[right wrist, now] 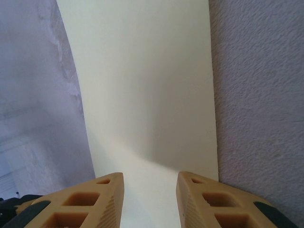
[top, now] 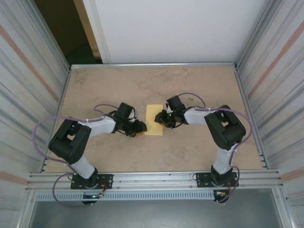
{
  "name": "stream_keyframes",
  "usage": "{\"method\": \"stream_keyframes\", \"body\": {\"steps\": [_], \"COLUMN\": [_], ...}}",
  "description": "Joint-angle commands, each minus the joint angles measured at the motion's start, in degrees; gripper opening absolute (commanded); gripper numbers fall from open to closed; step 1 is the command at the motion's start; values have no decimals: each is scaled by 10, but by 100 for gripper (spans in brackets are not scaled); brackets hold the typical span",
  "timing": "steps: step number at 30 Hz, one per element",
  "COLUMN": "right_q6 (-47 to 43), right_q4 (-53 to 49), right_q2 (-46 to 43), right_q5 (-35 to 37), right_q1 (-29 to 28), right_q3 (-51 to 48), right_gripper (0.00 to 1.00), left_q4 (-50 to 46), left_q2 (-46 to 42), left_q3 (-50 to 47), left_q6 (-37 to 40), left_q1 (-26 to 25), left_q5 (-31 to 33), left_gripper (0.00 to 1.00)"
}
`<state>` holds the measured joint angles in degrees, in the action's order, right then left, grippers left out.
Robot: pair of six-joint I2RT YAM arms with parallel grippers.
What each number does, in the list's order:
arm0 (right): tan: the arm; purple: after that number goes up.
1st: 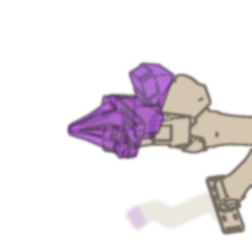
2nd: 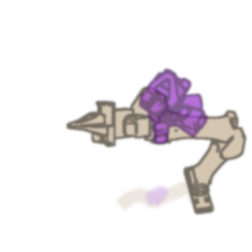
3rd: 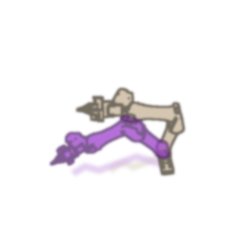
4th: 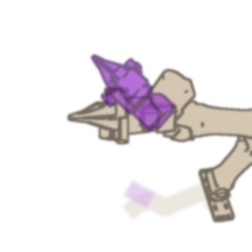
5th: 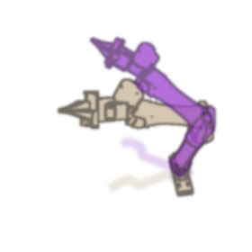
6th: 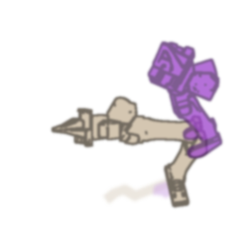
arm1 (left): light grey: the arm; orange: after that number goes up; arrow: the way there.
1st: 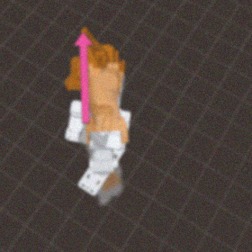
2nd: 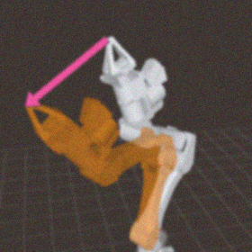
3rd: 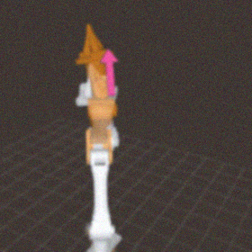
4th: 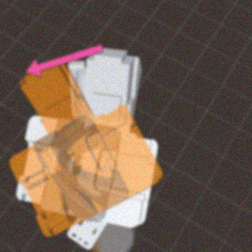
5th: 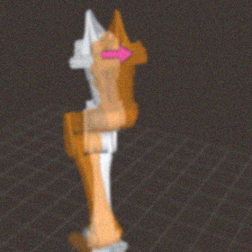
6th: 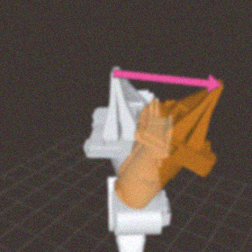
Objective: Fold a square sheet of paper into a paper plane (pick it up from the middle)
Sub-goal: Third fold the triangle at the center of the table.
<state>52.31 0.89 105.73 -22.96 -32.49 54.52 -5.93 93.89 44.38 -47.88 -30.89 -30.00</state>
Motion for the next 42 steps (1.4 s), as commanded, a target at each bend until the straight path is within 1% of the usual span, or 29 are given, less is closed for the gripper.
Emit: {"method": "stream_keyframes", "body": {"steps": [1, 8, 20, 28, 35, 42], "right_q6": [7, 7, 11, 16, 16, 15], "right_q4": [-47, -45, -29, -19, -15, -12], "right_q2": [31, 31, 34, 32, 32, 31], "right_q5": [22, 18, 8, 3, 3, 3], "right_q1": [4, 5, 9, 13, 16, 17], "right_q3": [-20, -19, -24, -34, -39, -41], "right_gripper": [36, 36, 36, 37, 36, 36], "left_q4": [-4, 0, 21, 36, 68, 59], "left_q2": [9, 21, 38, 45, 54, 77], "left_q3": [14, 18, 32, 29, 44, 71], "left_q6": [6, 6, -6, -16, -27, -10], "left_q1": [-6, -8, -8, -8, 4, 29], "left_q5": [2, -1, -24, -23, -44, -43], "left_gripper": [36, 36, 36, 36, 32, 26]}}
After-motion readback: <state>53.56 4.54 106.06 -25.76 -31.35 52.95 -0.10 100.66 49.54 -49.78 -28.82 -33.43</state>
